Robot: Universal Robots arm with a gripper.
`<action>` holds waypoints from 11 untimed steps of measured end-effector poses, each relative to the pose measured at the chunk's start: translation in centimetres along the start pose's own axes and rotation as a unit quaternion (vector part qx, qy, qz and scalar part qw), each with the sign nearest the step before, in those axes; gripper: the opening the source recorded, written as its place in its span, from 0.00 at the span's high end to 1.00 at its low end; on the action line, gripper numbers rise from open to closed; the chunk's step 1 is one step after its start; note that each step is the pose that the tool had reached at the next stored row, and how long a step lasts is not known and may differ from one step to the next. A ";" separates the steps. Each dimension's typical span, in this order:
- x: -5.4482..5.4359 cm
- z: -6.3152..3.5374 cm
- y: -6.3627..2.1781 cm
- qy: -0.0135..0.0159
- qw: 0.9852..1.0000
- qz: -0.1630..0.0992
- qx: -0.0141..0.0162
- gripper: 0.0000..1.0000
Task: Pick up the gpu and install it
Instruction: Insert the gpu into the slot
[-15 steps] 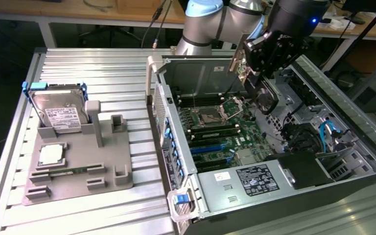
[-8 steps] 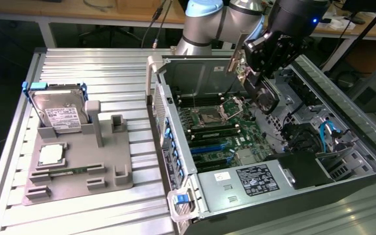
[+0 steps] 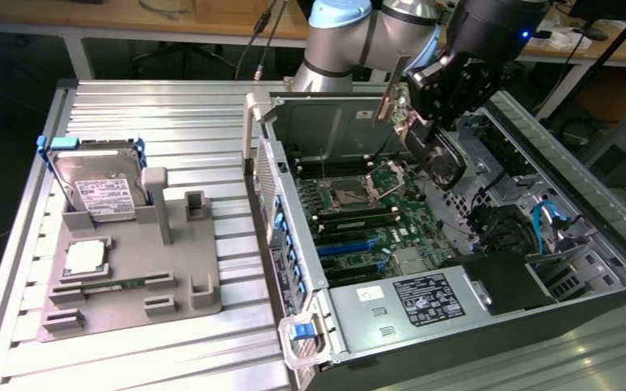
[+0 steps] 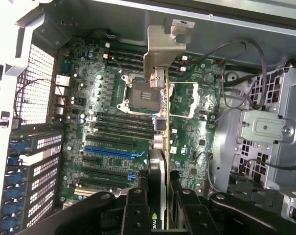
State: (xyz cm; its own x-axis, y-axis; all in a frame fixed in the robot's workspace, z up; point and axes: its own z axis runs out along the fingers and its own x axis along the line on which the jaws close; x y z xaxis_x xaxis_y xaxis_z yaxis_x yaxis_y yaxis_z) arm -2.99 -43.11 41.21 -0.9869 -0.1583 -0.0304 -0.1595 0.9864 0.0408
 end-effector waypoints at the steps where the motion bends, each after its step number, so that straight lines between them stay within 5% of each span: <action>1: 0.0 0.00 0.00 0.000 1.000 -0.002 0.000 0.73; 11: 0.0 0.00 0.00 0.001 1.000 -0.024 -0.001 0.73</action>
State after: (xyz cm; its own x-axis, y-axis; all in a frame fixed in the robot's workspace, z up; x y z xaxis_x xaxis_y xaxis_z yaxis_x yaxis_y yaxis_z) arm -2.99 -43.11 41.21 -0.9782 -0.2052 -0.0304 -0.2064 0.9776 0.0409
